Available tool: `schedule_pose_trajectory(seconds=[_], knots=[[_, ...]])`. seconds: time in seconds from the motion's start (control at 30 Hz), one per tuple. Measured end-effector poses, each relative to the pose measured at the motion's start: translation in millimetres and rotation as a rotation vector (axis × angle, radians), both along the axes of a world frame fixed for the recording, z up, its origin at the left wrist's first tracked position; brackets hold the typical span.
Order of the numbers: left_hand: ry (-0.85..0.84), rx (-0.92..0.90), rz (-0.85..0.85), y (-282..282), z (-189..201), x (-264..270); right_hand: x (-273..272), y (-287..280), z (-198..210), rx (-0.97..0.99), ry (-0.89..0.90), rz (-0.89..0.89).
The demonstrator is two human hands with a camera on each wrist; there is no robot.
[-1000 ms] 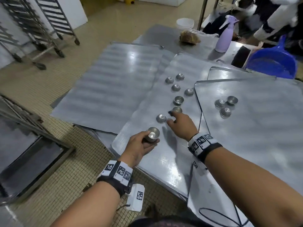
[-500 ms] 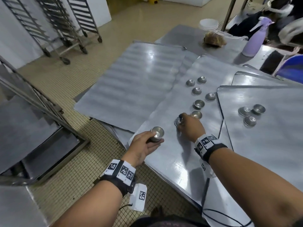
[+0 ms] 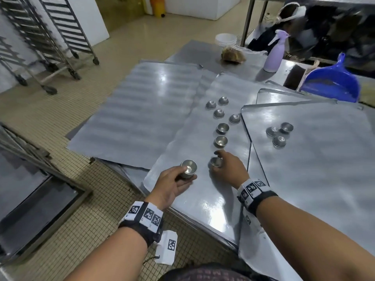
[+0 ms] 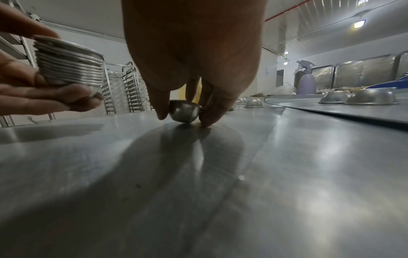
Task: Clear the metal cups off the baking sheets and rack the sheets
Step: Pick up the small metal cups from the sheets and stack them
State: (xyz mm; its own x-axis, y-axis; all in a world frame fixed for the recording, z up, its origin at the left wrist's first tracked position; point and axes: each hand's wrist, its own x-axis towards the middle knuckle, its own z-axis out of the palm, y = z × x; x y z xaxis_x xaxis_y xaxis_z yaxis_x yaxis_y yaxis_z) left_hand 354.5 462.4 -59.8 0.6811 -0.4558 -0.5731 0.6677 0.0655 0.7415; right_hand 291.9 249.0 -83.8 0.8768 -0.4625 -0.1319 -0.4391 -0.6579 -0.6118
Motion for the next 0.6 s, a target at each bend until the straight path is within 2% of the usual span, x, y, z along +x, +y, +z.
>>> schedule_pose_trajectory(seconds=[0.17,0.3,0.43,0.6], knots=[[0.0,-0.008,-0.01,-1.2,-3.3,-3.7,-7.4,-3.9,1.2,-0.026,0.071,0.078],[-0.008,0.0,-0.013,-3.5,-5.0,-3.6,-15.7,-2.5,1.2,-0.129,0.128,0.115],[-0.007,0.003,-0.013,-7.9,-7.2,-5.0,-25.5,-5.0,6.9,-0.164,0.136,0.073],[-0.024,0.005,-0.043,-16.3,-9.0,-7.8,-36.2,-7.6,15.9,-0.083,0.068,-0.014]])
